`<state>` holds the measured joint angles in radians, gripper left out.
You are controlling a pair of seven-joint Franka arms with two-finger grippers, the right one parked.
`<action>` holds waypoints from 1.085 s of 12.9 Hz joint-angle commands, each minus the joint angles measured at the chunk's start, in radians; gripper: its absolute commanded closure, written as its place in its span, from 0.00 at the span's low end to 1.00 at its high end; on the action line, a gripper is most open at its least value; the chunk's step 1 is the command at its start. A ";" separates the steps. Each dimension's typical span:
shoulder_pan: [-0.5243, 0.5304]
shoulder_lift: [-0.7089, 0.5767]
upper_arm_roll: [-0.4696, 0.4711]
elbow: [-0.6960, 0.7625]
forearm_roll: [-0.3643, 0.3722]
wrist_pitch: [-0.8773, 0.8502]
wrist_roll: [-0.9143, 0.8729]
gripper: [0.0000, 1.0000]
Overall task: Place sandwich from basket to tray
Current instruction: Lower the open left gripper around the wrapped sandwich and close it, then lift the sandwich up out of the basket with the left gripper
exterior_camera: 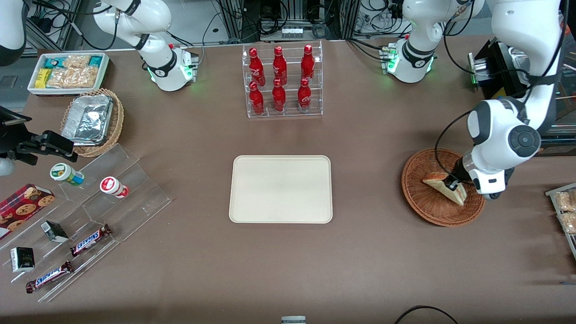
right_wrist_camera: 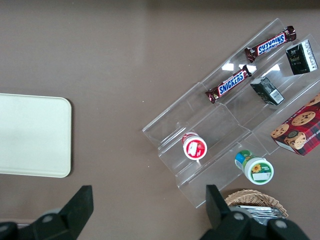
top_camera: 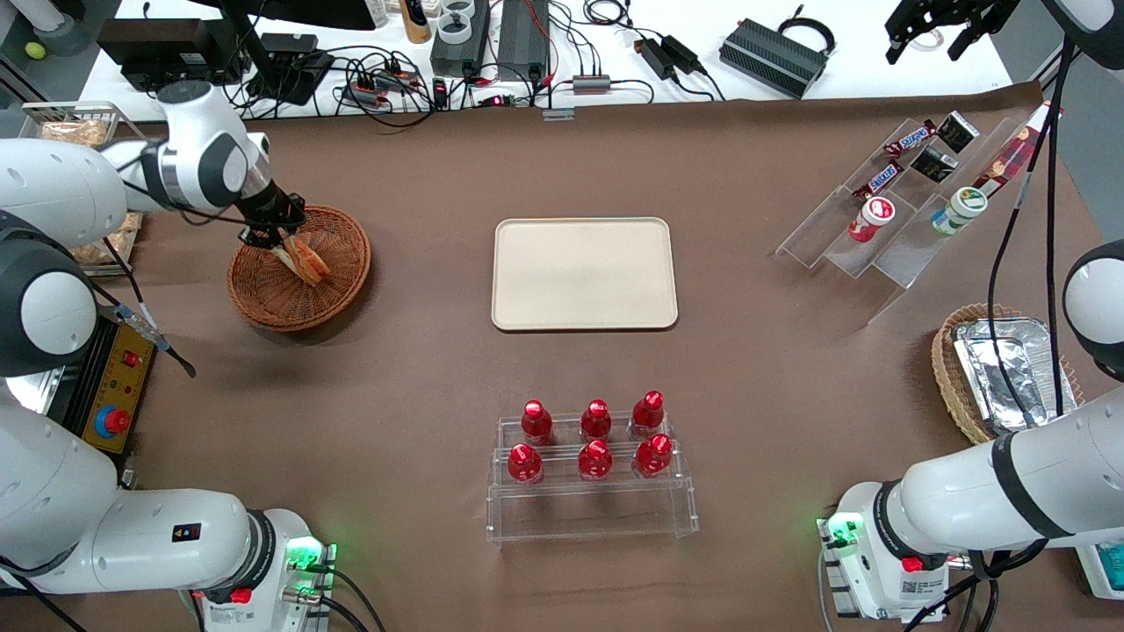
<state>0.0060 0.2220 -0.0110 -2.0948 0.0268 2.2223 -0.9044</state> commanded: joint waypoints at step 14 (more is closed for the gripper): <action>-0.412 0.064 0.003 0.479 0.036 -0.359 0.031 0.83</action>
<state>-0.3535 0.2156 -0.0220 -1.7043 0.0511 1.8845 -0.9030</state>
